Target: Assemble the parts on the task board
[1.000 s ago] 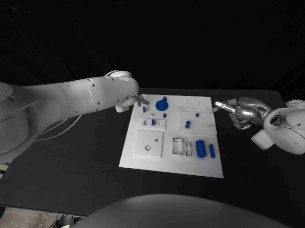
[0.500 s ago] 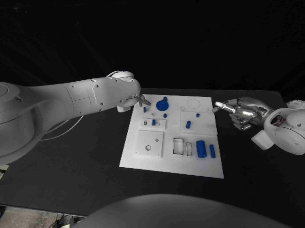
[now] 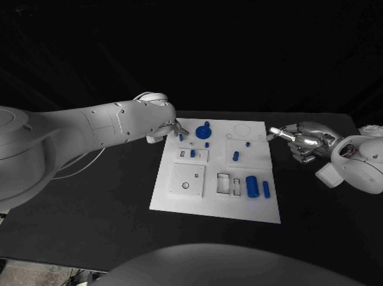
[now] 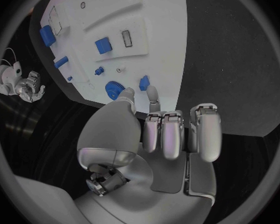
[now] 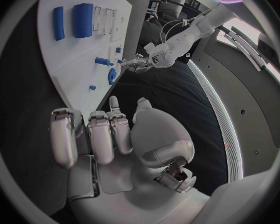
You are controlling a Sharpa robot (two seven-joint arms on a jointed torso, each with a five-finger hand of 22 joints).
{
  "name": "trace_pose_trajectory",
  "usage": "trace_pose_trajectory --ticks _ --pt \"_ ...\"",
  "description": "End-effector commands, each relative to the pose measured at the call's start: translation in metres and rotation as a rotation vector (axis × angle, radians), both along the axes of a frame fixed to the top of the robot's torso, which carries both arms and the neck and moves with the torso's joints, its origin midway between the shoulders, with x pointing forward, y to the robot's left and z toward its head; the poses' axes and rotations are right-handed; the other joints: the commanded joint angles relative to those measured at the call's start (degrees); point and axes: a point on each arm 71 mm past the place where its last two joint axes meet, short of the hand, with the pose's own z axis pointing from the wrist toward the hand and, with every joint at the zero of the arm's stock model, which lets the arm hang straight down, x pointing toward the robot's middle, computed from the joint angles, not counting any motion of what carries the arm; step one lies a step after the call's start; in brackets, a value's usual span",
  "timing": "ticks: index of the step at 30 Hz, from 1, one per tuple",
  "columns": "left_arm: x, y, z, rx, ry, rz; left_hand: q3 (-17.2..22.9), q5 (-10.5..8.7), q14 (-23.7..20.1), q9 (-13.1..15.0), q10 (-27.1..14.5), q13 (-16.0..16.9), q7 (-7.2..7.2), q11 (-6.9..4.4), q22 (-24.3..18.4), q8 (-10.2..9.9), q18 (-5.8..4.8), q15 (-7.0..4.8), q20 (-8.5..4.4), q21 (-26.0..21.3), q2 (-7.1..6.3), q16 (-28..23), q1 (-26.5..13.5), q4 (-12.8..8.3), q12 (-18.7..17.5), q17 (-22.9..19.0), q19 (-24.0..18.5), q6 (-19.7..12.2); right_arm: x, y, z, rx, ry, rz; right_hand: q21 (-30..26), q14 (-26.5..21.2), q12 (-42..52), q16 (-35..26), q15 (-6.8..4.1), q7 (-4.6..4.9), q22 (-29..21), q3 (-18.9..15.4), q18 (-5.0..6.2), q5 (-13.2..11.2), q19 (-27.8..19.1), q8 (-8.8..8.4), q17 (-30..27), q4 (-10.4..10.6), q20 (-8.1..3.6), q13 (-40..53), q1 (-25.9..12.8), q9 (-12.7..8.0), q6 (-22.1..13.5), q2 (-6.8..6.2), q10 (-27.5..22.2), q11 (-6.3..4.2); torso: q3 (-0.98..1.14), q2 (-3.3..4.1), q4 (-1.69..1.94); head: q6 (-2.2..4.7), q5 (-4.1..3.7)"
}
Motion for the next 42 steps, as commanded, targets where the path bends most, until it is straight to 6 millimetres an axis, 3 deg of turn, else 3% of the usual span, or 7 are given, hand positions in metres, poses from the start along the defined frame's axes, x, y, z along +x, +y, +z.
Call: trace_pose_trajectory --ticks 1,12,42 --pt "0.0001 -0.0035 -0.0007 0.0 0.004 -0.028 -0.37 -0.31 6.14 0.17 6.06 15.07 0.08 -0.29 11.28 0.27 -0.44 -0.19 -0.25 -0.16 0.58 0.14 0.37 -0.01 0.01 15.09 2.93 -0.49 -0.0009 0.0015 -0.0001 0.006 0.001 0.015 0.15 5.97 -0.08 0.2 -0.38 0.06 12.6 -0.15 0.19 0.29 0.32 -0.04 15.07 -0.21 -0.09 9.0 -0.42 -0.1 0.51 -0.1 6.07 -0.59 -0.01 0.01 0.01 0.0 0.02" --pt "0.0003 -0.0045 -0.0023 -0.003 0.005 -0.035 -0.24 0.05 6.14 0.59 6.06 15.07 0.09 -0.26 11.26 0.54 -0.43 -0.15 -0.2 -0.22 1.08 0.14 0.82 -0.02 0.01 15.09 2.88 -0.73 -0.0007 0.0015 -0.0002 0.006 0.001 0.015 0.15 5.97 -0.08 0.2 -0.38 0.06 12.6 -0.14 0.19 0.31 0.33 -0.04 15.07 -0.22 -0.09 9.0 -0.4 -0.1 0.51 -0.11 6.07 -0.59 0.01 -0.02 -0.02 0.0 0.06" --pt "-0.0017 -0.0037 -0.0091 -0.023 0.03 -0.029 0.32 3.79 6.14 1.58 6.06 15.07 0.01 -0.31 11.26 0.91 -0.38 -0.15 -0.16 -0.4 2.36 0.14 2.86 -0.02 0.01 15.09 2.75 -1.51 -0.0008 0.0016 -0.0003 0.005 0.003 0.015 0.15 5.97 -0.08 0.2 -0.38 0.06 12.6 -0.05 0.19 0.39 0.33 -0.04 15.07 -0.24 -0.1 9.0 -0.27 -0.12 0.54 -0.05 6.07 -0.59 0.0 -0.01 -0.01 0.0 -0.08"
